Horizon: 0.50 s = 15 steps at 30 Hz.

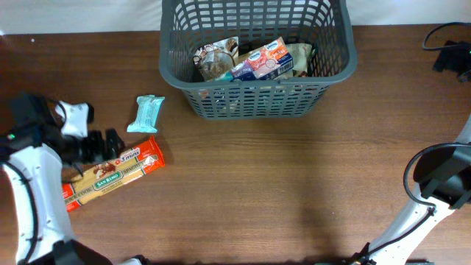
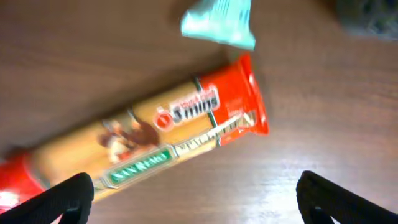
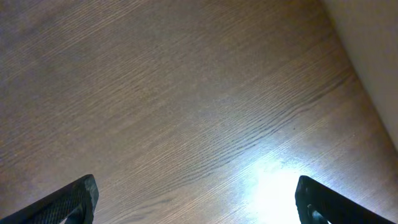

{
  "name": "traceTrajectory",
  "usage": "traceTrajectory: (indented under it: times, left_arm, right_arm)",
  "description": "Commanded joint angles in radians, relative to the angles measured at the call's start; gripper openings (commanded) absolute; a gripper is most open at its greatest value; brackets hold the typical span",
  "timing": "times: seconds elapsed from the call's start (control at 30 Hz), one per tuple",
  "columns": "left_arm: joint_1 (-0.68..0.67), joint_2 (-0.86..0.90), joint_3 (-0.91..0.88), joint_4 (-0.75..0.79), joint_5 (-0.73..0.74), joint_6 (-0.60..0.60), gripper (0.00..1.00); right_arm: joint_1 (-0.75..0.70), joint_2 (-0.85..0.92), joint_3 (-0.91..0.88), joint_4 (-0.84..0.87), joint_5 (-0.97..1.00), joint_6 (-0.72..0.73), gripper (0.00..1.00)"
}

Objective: Pack container
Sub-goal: 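Lower left gripper onto the orange San Remo spaghetti pack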

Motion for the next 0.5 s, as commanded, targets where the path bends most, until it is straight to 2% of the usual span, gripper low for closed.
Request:
traceTrajectory:
  times: [0.0, 0.23, 0.47]
  left_arm:
    - [0.006, -0.014, -0.092, 0.047, 0.004, -0.126, 0.99]
    - [0.005, -0.014, -0.153, 0.142, -0.142, -0.38, 0.99]
    - [0.005, -0.014, -0.153, 0.174, -0.219, -0.445, 0.99]
  right_arm:
    - [0.001, -0.004, -0.002, 0.002, -0.002, 0.013, 0.99]
    - [0.001, -0.004, -0.002, 0.002, -0.002, 0.013, 0.99]
    - [0.001, -0.004, -0.002, 0.002, -0.002, 0.013, 0.99]
